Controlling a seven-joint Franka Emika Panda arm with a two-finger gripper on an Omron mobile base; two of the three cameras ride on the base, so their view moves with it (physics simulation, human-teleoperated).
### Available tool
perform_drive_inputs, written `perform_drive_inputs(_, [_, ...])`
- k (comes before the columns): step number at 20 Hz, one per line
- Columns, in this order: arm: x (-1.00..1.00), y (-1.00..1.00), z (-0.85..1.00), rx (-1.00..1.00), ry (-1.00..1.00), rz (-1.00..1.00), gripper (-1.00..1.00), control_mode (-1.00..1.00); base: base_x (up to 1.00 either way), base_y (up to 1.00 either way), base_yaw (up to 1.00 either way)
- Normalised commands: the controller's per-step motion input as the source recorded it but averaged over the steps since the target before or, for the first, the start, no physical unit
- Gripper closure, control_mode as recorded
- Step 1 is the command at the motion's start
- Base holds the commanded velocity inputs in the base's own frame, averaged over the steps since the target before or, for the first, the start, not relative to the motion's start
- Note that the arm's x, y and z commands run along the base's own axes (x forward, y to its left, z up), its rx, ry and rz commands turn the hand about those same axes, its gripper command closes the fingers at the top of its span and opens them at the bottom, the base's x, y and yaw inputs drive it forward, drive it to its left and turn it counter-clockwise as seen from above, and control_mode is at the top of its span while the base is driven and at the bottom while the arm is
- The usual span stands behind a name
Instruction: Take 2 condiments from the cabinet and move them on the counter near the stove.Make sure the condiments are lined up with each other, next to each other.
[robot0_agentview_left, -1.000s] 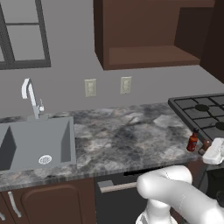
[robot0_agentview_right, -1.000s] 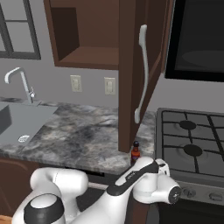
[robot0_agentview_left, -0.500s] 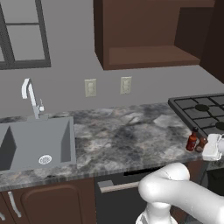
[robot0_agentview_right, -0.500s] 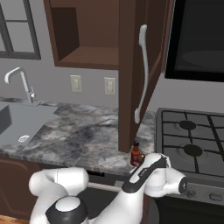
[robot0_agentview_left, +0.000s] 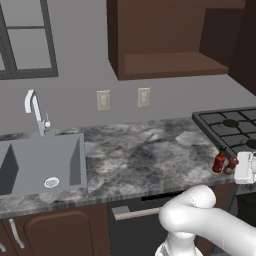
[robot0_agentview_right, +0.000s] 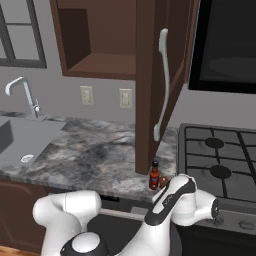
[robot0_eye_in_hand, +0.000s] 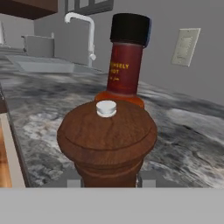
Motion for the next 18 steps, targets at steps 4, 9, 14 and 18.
perform_drive_inputs(4, [0.09, -0.01, -0.27, 0.0, -0.02, 0.06, 1.0, -1.0, 0.0, 0.0, 0.0])
perform_drive_inputs(9, [0.13, 0.0, -0.27, 0.0, 0.0, 0.06, 1.0, -1.0, 0.0, 0.0, 0.0])
perform_drive_inputs(14, [0.15, 0.0, -0.27, 0.0, 0.0, 0.06, 1.0, -1.0, 0.0, 0.0, 0.0])
perform_drive_inputs(18, [0.14, 0.0, -0.29, 0.0, 0.0, 0.05, 1.0, -1.0, 0.0, 0.0, 0.0])
